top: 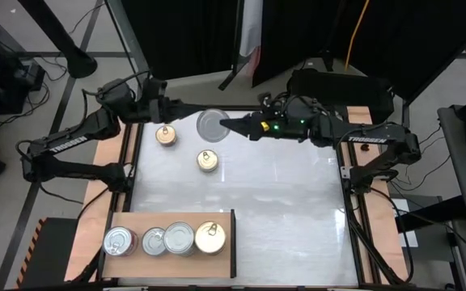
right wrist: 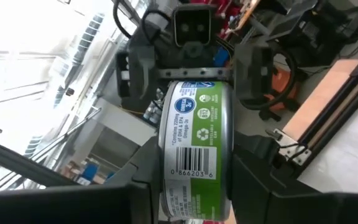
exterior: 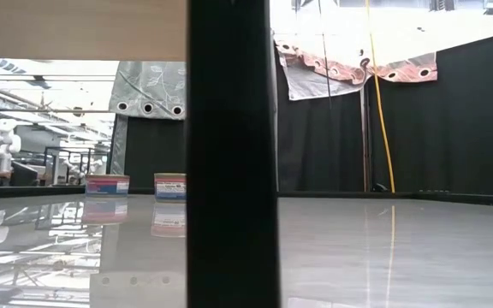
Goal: Stack canned seafood by type on shelf
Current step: Stack the green white tuna can on top of the other green white tuna cans on the shelf
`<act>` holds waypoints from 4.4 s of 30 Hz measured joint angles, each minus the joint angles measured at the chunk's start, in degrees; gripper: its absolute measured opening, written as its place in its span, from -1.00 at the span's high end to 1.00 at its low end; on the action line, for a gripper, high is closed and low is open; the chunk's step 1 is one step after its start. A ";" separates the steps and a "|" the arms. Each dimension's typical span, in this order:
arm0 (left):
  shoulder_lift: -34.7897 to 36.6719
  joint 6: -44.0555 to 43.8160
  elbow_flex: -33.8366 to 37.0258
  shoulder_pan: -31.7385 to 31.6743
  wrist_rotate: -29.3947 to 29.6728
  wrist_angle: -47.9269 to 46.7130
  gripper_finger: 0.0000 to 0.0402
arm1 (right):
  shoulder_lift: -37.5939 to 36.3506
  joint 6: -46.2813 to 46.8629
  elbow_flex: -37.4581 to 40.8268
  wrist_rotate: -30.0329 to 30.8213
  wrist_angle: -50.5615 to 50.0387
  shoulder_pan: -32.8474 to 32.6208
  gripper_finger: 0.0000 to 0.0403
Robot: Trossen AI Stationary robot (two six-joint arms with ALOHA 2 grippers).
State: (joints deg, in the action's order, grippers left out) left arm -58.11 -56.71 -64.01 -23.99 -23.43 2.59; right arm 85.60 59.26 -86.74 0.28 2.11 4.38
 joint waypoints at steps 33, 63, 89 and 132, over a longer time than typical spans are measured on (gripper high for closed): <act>-1.45 -3.51 0.15 3.77 -11.24 -3.16 0.30 | 0.34 -4.39 -0.09 -0.11 -0.14 -0.11 0.09; 6.38 -14.95 0.50 36.67 -12.29 -33.36 0.30 | -3.85 -9.35 -0.02 -8.70 -8.74 -2.01 -0.69; -1.75 -11.40 0.68 45.11 -3.15 -33.24 0.00 | -3.85 -6.39 -0.02 -4.62 -10.56 -2.23 -0.69; -2.33 6.52 -6.12 46.63 -0.32 -46.23 -0.58 | -3.80 -9.14 -0.02 -4.81 -14.45 0.07 -0.69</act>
State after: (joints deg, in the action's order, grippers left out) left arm -60.43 -50.18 -70.13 22.63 -23.75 -43.64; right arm 81.80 50.11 -86.76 -4.53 -12.34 4.45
